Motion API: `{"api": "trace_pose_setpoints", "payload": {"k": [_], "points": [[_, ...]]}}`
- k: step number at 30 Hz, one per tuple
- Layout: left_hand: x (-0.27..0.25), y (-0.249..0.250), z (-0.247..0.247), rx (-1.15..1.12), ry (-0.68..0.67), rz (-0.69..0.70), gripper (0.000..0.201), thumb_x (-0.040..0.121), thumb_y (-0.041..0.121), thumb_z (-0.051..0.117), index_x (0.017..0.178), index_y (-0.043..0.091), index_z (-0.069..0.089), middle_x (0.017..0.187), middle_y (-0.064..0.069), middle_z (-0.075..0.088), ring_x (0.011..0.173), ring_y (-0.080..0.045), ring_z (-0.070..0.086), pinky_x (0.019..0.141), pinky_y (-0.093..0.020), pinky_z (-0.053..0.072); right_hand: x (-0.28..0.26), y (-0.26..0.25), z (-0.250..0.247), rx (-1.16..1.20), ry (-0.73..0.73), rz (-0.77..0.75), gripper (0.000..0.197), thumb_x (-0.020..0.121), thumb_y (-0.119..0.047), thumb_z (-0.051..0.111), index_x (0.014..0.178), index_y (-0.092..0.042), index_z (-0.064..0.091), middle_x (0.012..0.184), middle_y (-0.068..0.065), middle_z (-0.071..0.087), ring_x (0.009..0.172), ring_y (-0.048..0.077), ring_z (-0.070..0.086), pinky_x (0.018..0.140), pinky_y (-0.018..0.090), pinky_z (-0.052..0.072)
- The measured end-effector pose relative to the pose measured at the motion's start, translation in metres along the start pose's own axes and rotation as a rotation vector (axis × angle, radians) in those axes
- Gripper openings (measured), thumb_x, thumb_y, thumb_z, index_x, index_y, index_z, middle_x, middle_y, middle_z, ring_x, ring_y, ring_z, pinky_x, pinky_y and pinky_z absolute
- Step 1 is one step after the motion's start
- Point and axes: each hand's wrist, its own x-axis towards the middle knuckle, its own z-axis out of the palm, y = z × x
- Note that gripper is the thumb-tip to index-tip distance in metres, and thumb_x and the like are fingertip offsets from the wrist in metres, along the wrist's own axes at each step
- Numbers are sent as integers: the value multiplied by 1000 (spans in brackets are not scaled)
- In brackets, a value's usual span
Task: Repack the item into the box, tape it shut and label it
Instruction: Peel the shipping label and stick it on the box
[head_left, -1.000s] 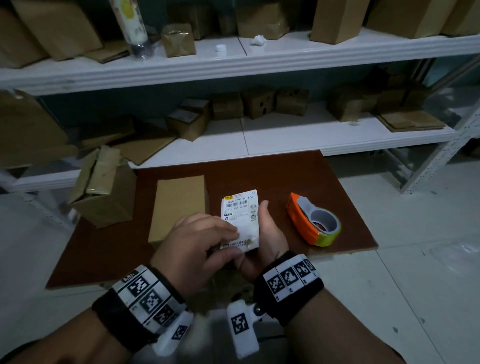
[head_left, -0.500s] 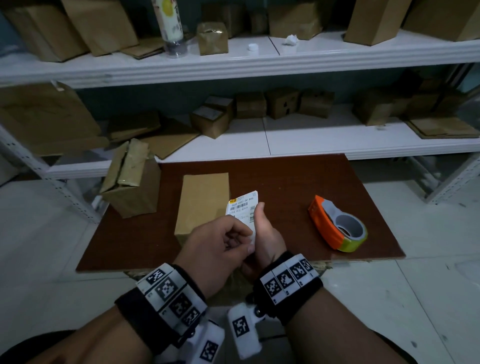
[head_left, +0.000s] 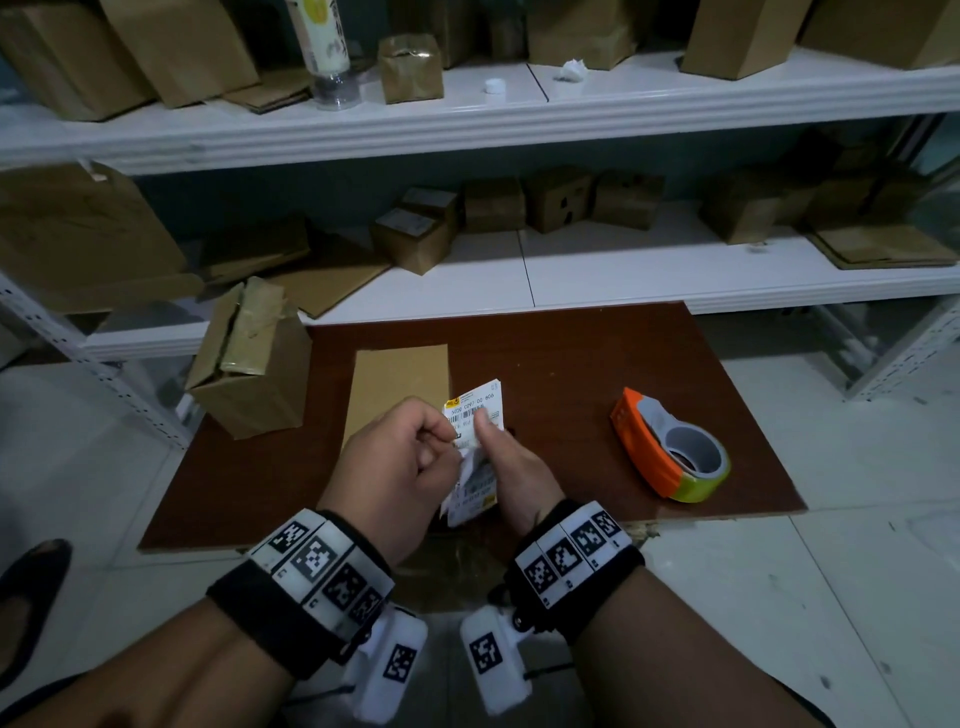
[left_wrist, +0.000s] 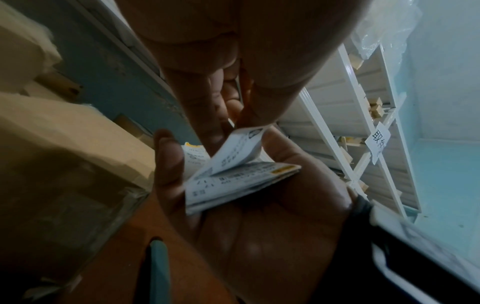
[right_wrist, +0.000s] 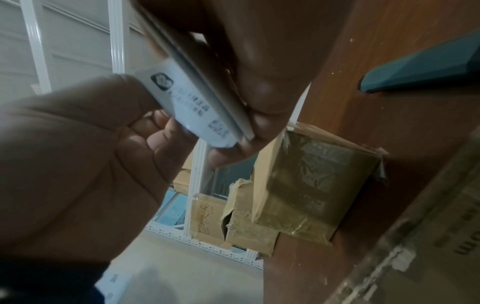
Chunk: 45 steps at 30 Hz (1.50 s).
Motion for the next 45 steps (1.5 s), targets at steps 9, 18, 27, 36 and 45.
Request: {"api": "trace_pose_setpoints", "payload": {"k": [9, 18, 27, 36, 45], "points": [[3, -2, -4, -89, 94, -90, 21, 82, 17, 78, 80, 26, 60, 67, 4, 64, 60, -3, 59, 57, -21, 52, -2, 1, 0, 109, -35, 6, 60, 70, -23, 69, 129, -12, 60, 116, 18, 72, 107, 39, 67, 98, 53, 52], [6, -9, -10, -174, 122, -89, 24, 81, 12, 79, 79, 26, 60, 69, -3, 66, 65, -21, 65, 65, -45, 59, -5, -4, 1, 247, -57, 22, 69, 63, 0, 57, 131, -10, 58, 121, 25, 67, 112, 45, 63, 94, 64, 50], [-5, -3, 2, -98, 27, -81, 15, 87, 18, 73, 85, 29, 63, 71, 7, 67, 64, -2, 64, 56, -20, 53, -8, -5, 9, 185, 26, 50, 65, 65, -29, 72, 126, -11, 62, 110, 24, 71, 99, 45, 68, 83, 54, 57], [-12, -1, 9, 69, -61, -29, 19, 93, 17, 62, 86, 33, 54, 92, 15, 68, 79, -4, 66, 63, -37, 59, -13, -11, 1, 239, -26, 51, 47, 88, 5, 46, 132, -6, 57, 114, 26, 69, 87, 36, 69, 60, 37, 58], [-10, -6, 13, 87, -25, -6, 14, 93, 18, 62, 91, 30, 70, 91, 13, 69, 83, -7, 65, 72, -35, 58, -6, -7, 3, 124, -54, -51, 63, 70, 1, 49, 132, -7, 56, 117, 14, 71, 98, 29, 71, 80, 40, 57]]}}
